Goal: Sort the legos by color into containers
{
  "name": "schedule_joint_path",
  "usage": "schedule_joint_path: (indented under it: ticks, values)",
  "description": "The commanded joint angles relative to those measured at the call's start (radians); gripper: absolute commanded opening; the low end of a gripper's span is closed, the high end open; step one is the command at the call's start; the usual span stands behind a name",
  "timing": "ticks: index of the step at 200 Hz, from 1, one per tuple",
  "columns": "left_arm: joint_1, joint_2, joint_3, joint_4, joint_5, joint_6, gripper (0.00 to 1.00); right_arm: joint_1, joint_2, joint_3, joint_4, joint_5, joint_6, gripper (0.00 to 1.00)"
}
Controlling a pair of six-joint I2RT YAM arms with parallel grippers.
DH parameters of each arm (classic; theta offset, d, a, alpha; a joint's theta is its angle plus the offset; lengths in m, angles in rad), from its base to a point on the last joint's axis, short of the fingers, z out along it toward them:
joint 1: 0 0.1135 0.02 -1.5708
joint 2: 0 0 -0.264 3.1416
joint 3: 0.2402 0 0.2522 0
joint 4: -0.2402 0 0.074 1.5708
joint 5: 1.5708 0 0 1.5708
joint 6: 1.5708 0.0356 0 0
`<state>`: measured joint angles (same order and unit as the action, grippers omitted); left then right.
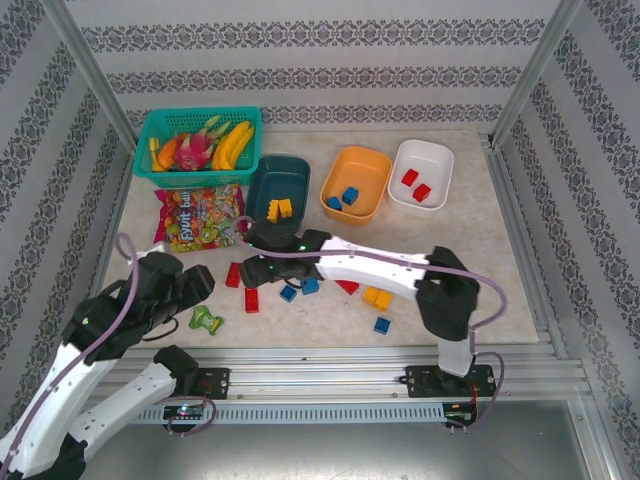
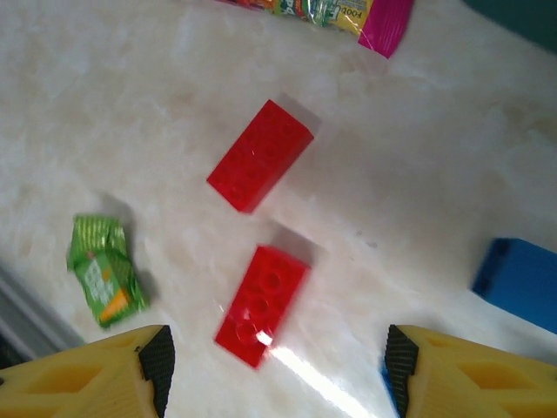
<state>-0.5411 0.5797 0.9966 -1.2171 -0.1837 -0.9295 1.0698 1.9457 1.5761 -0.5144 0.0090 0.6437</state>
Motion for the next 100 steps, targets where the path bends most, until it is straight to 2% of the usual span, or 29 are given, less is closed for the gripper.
schedule_joint_path:
  ticks: [1,51,100]
  values:
    - [0.008,-0.055,-0.023,-0.102,-0.015,-0.04,0.7,0.014,0.107,0.119,-0.053,0.058,0.162,0.69]
    - [0.009,-0.124,-0.008,-0.154,0.012,-0.023,0.7,0.031,0.394,0.489,-0.226,0.13,0.227,0.76]
    - [0.009,-0.133,0.018,-0.167,0.032,0.003,0.71,0.034,0.58,0.706,-0.35,0.183,0.277,0.75]
